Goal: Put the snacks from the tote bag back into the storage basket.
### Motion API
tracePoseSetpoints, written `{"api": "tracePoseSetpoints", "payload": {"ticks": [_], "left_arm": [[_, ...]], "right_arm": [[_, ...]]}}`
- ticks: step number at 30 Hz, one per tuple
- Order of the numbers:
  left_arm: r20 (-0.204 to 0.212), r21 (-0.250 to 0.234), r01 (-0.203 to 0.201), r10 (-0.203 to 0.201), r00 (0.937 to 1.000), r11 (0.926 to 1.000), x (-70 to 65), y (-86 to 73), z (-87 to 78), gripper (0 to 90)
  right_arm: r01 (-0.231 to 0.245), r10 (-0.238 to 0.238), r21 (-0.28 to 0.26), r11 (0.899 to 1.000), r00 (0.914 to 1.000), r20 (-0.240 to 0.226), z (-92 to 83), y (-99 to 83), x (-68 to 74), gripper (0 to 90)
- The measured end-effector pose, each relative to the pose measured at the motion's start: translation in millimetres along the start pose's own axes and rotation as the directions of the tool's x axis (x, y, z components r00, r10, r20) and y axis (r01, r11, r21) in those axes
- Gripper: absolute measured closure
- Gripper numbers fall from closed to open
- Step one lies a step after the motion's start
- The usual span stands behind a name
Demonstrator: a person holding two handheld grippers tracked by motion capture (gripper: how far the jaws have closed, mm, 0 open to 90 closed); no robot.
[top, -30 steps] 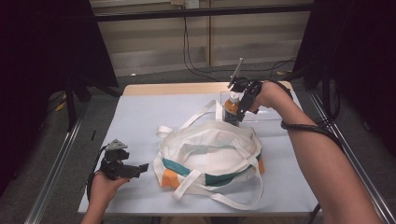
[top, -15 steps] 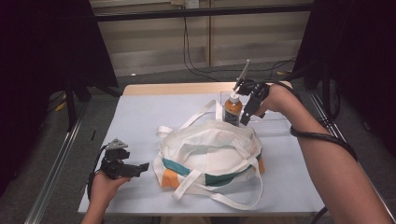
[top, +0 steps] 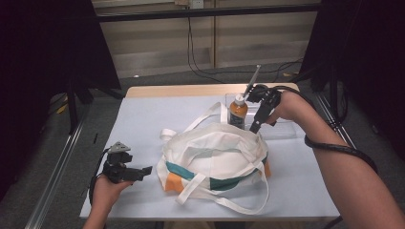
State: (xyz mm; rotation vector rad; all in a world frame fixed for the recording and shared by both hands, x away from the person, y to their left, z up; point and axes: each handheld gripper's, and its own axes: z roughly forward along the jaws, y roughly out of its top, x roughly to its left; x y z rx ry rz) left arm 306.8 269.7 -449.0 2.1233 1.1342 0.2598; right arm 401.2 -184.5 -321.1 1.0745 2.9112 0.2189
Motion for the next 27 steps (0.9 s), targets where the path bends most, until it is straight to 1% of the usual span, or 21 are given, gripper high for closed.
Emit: {"api": "tracePoseSetpoints", "payload": {"ticks": [1,2,3,4,5,6,10,11,14,17,19,21,22,24,25,27], "left_arm": [[-0.001,0.002,-0.003,0.003,1.0,1.0,0.2,0.0,-0.1,2.7],[-0.001,0.004,-0.001,0.001,1.0,1.0,0.1,0.0,-0.1,2.7],[0.002,0.002,-0.002,0.002,1.0,1.0,0.1,-0.1,0.2,2.7],[0.012,0.007,-0.001,0.001,0.9999,1.0,0.4,0.1,0.1,2.7],[0.008,0.016,-0.003,0.003,1.0,0.9999,0.3,0.4,-0.2,2.7],[0.007,0.008,0.002,-0.003,1.0,1.0,-0.1,0.2,0.4,2.7],[0.001,0.008,-0.001,0.001,1.0,1.0,1.3,-0.3,0.6,2.7],[-0.007,-0.003,0.01,-0.01,0.9999,0.9999,0.8,-0.6,1.2,2.7],[-0.003,0.004,0.001,-0.001,1.0,1.0,2.3,-0.8,0.4,2.7],[-0.003,0.007,0.005,-0.005,1.0,1.0,2.4,-0.9,0.2,2.7],[-0.004,-0.003,0.014,-0.014,0.9999,0.9999,1.7,-1.3,1.4,2.7],[-0.005,0.005,0.011,-0.011,0.9999,0.9999,1.6,-1.0,1.4,2.7],[-0.007,-0.003,0.02,-0.02,0.9998,0.9998,1.0,-1.0,2.0,2.7],[-0.007,-0.008,0.023,-0.023,0.9997,0.9997,1.0,-1.0,2.3,2.7],[-0.006,-0.005,0.022,-0.022,0.9997,0.9997,1.4,-1.0,2.3,2.6],[-0.002,0.002,0.022,-0.022,0.9998,0.9998,2.2,-0.9,1.9,2.7]], "right_arm": [[0.007,-0.007,-0.003,1.0,1.0,0.006,0.8,-1.9,0.2,9.7],[0.003,-0.003,0.007,1.0,1.0,0.002,0.3,-2.6,0.9,9.7],[0.002,-0.002,0.0,1.0,1.0,0.0,0.9,-4.2,1.6,9.7],[0.003,-0.003,-0.002,1.0,1.0,0.0,1.2,-6.0,2.2,9.7],[0.009,-0.009,0.003,1.0,1.0,-0.001,1.4,-7.5,2.4,9.7],[0.009,-0.009,0.0,1.0,1.0,0.001,1.8,-8.6,3.0,9.7],[0.018,-0.018,0.001,1.0,0.9998,0.012,1.5,-14.9,5.2,9.8],[0.011,-0.011,0.0,1.0,0.9999,0.01,1.5,-15.8,5.9,9.7],[0.032,-0.032,0.0,0.999,0.9994,0.016,2.4,-20.6,8.4,9.8],[0.032,-0.032,0.008,0.999,0.9993,0.021,2.6,-25.9,10.7,9.8],[0.033,-0.033,0.004,0.999,0.9994,0.015,3.5,-30.0,11.0,9.8],[0.033,-0.033,0.005,0.999,0.9993,0.016,4.3,-34.2,10.7,9.7],[0.033,-0.034,0.006,0.999,0.9992,0.022,4.8,-36.4,10.9,9.7],[0.037,-0.037,0.003,0.999,0.9991,0.019,6.1,-40.6,11.4,9.7],[0.027,-0.027,0.009,1.0,0.9995,0.014,6.5,-43.0,12.5,9.7],[0.033,-0.034,0.01,0.999,0.9992,0.021,8.1,-47.8,13.3,9.7]]}}
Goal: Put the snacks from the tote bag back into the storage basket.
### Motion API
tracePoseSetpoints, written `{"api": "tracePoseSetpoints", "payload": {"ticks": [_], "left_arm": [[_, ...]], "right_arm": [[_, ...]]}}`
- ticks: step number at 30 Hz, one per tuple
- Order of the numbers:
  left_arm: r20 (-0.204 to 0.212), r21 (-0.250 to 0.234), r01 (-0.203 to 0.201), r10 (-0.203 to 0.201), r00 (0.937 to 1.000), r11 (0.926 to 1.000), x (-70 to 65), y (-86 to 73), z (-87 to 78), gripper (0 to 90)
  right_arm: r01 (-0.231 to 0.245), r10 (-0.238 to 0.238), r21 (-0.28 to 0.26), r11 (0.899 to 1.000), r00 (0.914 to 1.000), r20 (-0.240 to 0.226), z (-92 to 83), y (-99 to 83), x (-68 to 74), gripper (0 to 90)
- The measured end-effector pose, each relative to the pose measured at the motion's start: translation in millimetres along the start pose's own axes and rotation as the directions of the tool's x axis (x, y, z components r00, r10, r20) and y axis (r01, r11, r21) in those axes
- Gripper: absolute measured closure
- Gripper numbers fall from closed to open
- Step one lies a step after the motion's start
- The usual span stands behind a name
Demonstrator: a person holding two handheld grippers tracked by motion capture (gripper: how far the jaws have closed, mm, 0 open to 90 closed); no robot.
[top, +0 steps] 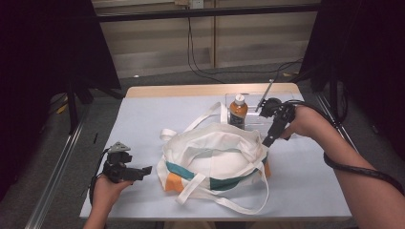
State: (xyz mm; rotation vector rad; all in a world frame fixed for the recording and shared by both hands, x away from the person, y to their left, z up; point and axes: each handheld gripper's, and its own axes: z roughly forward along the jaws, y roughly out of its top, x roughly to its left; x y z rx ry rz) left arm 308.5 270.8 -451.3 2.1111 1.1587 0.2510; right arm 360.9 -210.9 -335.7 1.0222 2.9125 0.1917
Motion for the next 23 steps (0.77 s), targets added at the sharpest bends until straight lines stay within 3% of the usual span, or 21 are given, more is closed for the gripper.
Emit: {"api": "tracePoseSetpoints", "payload": {"ticks": [7,15,18,23], "left_arm": [[-0.001,0.012,-0.015,0.015,0.9999,0.9998,0.1,1.2,0.8,2.6],[-0.005,0.0,0.001,-0.001,1.0,1.0,1.0,2.5,2.0,2.6],[-0.003,0.011,-0.004,0.004,1.0,0.9999,2.3,2.9,1.6,2.6],[-0.009,-0.012,-0.002,0.002,1.0,0.9999,3.0,6.6,-3.2,2.6]], "right_arm": [[-0.006,0.006,-0.009,1.0,1.0,0.002,6.7,-20.6,0.9,9.6],[-0.016,0.016,-0.012,1.0,0.9998,0.006,18.2,-44.9,0.9,9.4],[-0.029,0.029,-0.029,0.999,0.9996,0.0,23.6,-53.3,0.7,9.1],[-0.052,0.051,-0.09,0.995,0.9987,-0.007,34.8,-68.7,3.6,8.9]]}}
